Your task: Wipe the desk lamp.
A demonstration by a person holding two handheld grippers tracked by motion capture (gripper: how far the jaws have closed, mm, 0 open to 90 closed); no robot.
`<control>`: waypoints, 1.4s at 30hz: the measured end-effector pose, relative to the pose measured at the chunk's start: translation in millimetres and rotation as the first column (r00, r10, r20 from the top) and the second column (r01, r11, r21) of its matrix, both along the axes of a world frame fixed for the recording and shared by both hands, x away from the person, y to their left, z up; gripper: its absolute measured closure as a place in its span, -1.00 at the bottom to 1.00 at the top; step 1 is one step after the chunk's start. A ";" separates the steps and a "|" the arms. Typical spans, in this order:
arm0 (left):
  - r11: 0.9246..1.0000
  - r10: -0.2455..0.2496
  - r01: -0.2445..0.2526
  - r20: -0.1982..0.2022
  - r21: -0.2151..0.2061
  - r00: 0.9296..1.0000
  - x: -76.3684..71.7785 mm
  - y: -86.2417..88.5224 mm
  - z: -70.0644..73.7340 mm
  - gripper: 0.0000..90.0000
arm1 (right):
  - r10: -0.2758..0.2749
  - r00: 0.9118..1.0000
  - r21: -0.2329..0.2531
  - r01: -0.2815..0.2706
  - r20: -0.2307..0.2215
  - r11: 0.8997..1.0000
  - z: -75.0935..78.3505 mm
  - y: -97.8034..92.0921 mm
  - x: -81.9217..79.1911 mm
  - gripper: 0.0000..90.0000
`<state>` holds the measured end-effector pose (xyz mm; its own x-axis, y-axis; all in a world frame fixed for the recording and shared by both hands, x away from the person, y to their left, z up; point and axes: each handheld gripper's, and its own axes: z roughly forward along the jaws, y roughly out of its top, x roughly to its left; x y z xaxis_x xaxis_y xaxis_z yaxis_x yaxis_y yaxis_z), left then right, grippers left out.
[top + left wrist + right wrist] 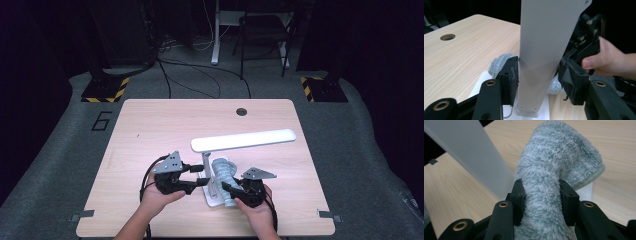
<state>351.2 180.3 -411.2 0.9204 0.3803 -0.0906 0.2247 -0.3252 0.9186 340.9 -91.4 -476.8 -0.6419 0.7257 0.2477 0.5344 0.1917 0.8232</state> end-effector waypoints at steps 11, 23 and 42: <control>0.999 0.051 -0.051 0.050 0.001 0.997 -1.7 -5.6 -3.4 0.16 | 0.058 0.997 -0.032 -0.059 -0.044 0.998 -14.3 14.8 5.4 0.40; 0.998 0.051 -0.051 0.016 -0.025 0.999 2.7 1.0 -5.2 0.17 | 0.032 0.998 -0.097 -0.038 -0.061 0.995 -27.6 16.4 10.4 0.40; 0.999 0.042 -0.042 -0.007 -0.030 0.999 2.5 7.8 -4.9 0.35 | 0.099 0.994 -0.074 -0.102 -0.042 0.992 -17.5 21.1 8.4 0.41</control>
<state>353.7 188.0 -416.1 0.9030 0.4156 -0.1085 0.2436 -0.2874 0.9263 349.3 -70.2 -494.4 -0.7036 0.6757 0.2201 0.5401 0.3071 0.7836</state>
